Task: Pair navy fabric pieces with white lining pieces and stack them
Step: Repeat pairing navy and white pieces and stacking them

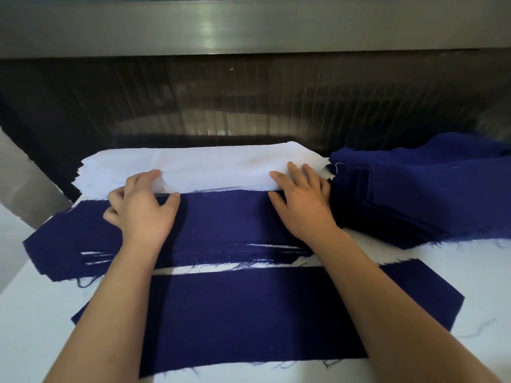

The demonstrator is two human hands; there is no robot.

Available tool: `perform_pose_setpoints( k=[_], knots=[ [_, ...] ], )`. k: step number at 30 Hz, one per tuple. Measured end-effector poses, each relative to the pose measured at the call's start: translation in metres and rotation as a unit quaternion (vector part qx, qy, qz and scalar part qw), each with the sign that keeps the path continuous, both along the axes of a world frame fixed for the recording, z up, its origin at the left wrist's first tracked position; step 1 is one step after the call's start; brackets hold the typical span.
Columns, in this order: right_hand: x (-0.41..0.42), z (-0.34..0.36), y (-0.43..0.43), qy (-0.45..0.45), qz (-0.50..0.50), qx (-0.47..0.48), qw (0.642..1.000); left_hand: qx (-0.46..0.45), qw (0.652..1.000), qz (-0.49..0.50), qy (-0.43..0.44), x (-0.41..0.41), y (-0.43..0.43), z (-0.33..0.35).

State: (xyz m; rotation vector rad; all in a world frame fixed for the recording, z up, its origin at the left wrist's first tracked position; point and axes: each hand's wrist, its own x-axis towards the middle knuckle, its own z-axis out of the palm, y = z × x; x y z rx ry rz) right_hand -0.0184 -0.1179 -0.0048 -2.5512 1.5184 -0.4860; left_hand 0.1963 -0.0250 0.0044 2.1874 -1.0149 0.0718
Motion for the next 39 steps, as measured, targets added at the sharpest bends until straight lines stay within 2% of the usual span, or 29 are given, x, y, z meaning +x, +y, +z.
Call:
perform_pose_setpoints(
  k=[5, 12, 16, 25, 34, 39],
  knots=[
    [0.001, 0.003, 0.001, -0.038, -0.022, -0.029, 0.999, -0.055, 0.998, 0.024, -0.025, 0.001, 0.004, 0.003],
    [0.004, 0.004, -0.001, 0.024, -0.022, -0.023, 0.999, -0.108, 0.994, 0.006, 0.01, 0.002, 0.007, 0.006],
    [0.003, 0.005, 0.0, 0.005, -0.023, -0.023, 0.999, -0.12, 0.993, -0.003, -0.004, -0.001, 0.008, 0.007],
    [0.019, 0.009, 0.005, 0.03, 0.003, -0.064, 0.997, -0.163, 0.985, -0.054, 0.005, -0.002, 0.008, 0.008],
    [0.032, 0.018, -0.004, 0.067, -0.001, -0.171, 0.983, -0.194, 0.975, -0.098, 0.053, -0.004, 0.01, 0.013],
    [0.018, 0.021, -0.011, 0.076, -0.014, -0.166, 0.983, -0.216, 0.967, -0.125, 0.047, -0.003, 0.014, 0.012]
  ],
)
